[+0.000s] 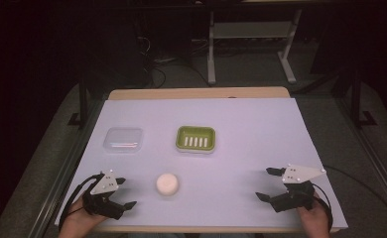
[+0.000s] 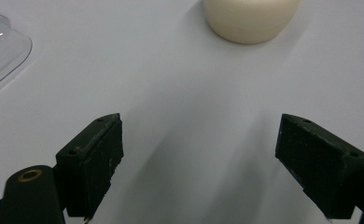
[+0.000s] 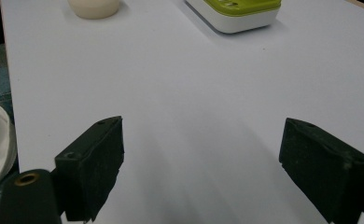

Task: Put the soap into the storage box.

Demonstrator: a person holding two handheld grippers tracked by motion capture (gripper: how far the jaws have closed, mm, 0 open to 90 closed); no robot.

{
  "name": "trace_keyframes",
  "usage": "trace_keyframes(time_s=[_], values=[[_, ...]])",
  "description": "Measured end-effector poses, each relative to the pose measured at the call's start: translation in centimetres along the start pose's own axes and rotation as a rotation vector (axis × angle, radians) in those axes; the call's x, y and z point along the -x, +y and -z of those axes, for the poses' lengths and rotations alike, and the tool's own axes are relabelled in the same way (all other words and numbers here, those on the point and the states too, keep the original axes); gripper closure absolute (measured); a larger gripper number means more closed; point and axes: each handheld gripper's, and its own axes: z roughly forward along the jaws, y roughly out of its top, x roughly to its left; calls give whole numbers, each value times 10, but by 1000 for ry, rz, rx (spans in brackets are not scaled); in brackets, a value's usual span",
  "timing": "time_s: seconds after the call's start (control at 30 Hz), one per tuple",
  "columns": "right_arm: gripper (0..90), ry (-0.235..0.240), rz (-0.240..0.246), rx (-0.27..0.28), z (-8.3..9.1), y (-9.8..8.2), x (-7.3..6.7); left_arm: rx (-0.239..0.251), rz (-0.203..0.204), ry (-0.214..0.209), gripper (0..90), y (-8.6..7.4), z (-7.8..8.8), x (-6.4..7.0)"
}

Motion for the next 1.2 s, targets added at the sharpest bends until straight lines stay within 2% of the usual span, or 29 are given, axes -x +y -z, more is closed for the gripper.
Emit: trace_keyframes(time_s=[0.17, 0.27, 0.43, 0.63, 1.0, 1.2], values=[[131, -1, 6, -4, -1, 0, 0, -4, -6, -10, 147, 3, 1, 2], [131, -8, 1, -1, 1, -1, -1, -9, -23, -17, 147, 8, 1, 5], [131, -11, -11, 3, 2, -2, 0, -8, -29, -37, 145, 15, 0, 6], [131, -18, -12, 15, 4, -3, 0, -36, -70, -58, 146, 29, -6, 9], [131, -18, -14, 18, 5, -3, -1, -53, -93, -80, 145, 42, -9, 12], [131, -16, -11, 19, 4, -2, -1, -71, -123, -89, 145, 53, -14, 14]])
